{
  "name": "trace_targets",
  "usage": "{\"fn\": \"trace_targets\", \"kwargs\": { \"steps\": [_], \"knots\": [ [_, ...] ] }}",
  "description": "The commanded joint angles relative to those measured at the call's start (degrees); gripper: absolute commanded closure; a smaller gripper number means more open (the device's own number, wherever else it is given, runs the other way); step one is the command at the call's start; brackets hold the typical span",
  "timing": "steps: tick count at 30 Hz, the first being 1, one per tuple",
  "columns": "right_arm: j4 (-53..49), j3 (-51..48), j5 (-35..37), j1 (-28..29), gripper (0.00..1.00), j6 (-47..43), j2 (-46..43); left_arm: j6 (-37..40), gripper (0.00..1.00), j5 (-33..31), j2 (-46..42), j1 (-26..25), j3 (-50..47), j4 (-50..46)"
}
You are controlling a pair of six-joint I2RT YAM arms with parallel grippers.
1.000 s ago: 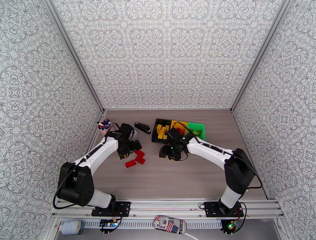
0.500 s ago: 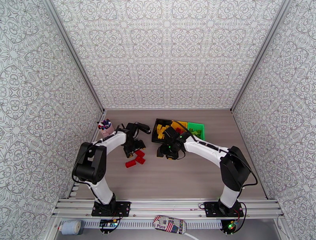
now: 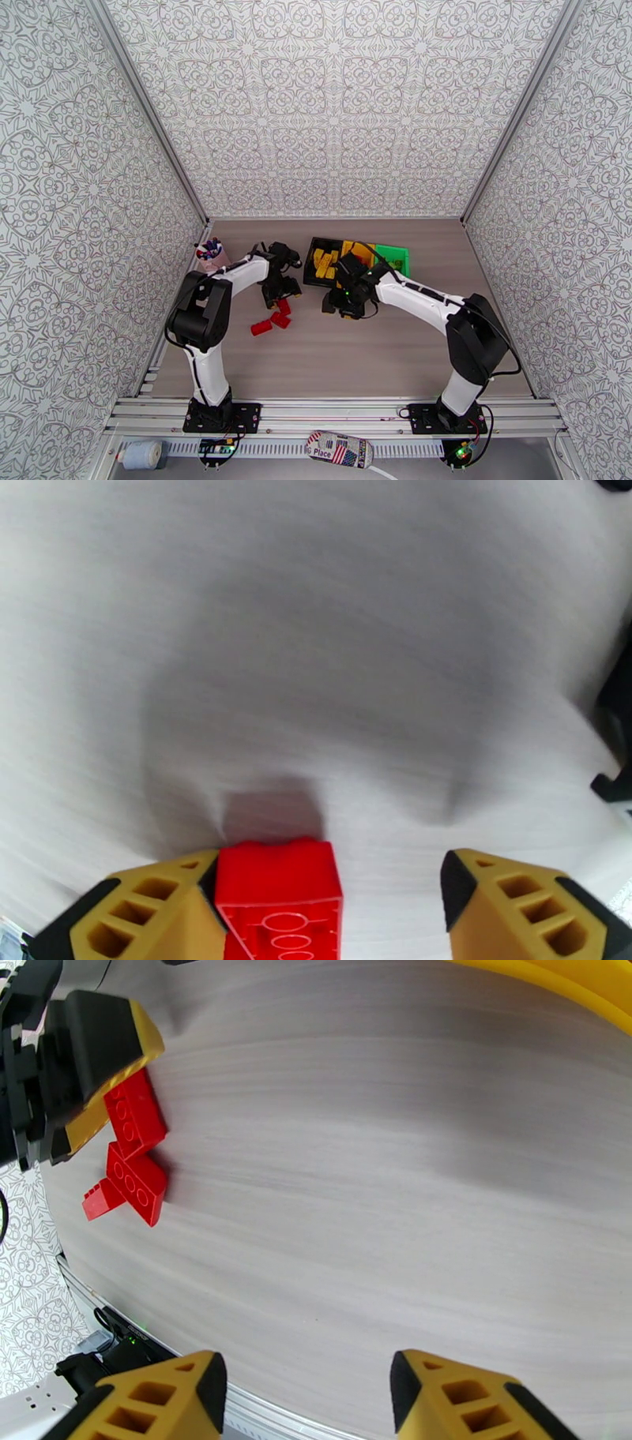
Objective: Sort the legos into containers by color
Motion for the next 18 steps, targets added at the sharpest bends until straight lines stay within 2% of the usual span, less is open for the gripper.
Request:
{"fn": "trace_targets", "kwargs": {
  "steps": [1, 7, 12, 18],
  "knots": [
    [-0.3, -1.7, 1.2, -0.9, 0.41, -0.2, -2.4, 2.4, 0.32, -2.5, 1.4, -1.3, 1.5, -4.0],
    [0.0, -3.0, 1.2, -2.0, 0.41, -0.3, -3.6, 4.9, 0.47, -4.8, 0.9, -2.7, 1.0, -6.1],
    [-0.3, -4.3, 1.6, -3.7, 0.41, -0.7, -5.5, 5.6, 0.63, -4.5, -1.2, -3.3, 0.9, -6.6],
    [-1.1, -7.1, 1.7, -7.9, 0.41, -1.6, -9.3, 6.0, 0.71, -2.6, -4.8, -4.0, 2.5, -7.2]
  ]
}}
